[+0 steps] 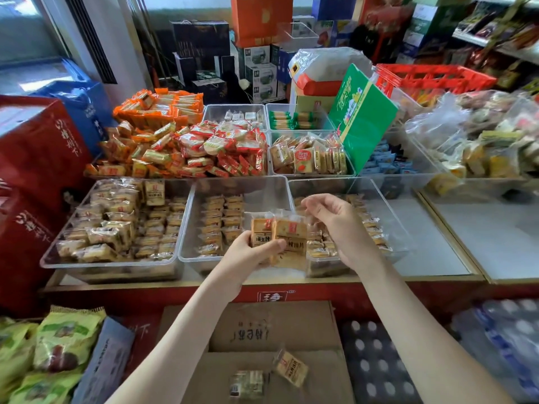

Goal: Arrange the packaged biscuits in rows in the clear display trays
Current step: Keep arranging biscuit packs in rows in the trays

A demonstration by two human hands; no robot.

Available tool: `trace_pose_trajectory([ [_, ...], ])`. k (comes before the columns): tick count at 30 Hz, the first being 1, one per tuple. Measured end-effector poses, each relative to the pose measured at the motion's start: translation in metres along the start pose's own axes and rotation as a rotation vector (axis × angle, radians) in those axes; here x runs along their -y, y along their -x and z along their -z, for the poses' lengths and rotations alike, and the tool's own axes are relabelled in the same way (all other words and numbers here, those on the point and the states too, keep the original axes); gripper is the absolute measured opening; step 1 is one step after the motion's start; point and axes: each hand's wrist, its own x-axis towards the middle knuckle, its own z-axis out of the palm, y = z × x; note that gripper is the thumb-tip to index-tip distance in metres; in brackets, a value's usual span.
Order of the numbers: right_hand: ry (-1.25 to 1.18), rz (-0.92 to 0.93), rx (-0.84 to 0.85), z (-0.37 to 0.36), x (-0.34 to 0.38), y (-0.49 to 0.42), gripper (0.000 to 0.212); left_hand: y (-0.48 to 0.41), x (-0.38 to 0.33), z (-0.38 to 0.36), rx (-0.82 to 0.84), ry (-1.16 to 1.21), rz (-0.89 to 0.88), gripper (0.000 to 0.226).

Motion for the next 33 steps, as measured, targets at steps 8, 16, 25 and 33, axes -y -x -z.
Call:
trace_pose_trajectory([
  [8, -0.404, -0.170, 0.016, -0.015, -0.023, 0.025, 0.030, -0.009, -0.011, -0.023, -0.187, 0.453, 0.040, 0.018],
  [16, -0.519, -0.055, -0.219, -0.031, -0.021, 0.032, 0.016, -0.007, -0.009, -0.039, -0.276, 0.549, -0.010, 0.028],
  [25, -0.420, 0.111, -0.198, -0.032, -0.033, 0.045, 0.029, -0.003, -0.001, -0.046, -0.328, 0.556, 0.009, 0.044],
  [33, -0.098, 0.101, 0.002, -0.016, -0.027, 0.043, 0.036, 0.008, -0.002, -0.042, -0.342, -0.044, -0.227, 0.046],
])
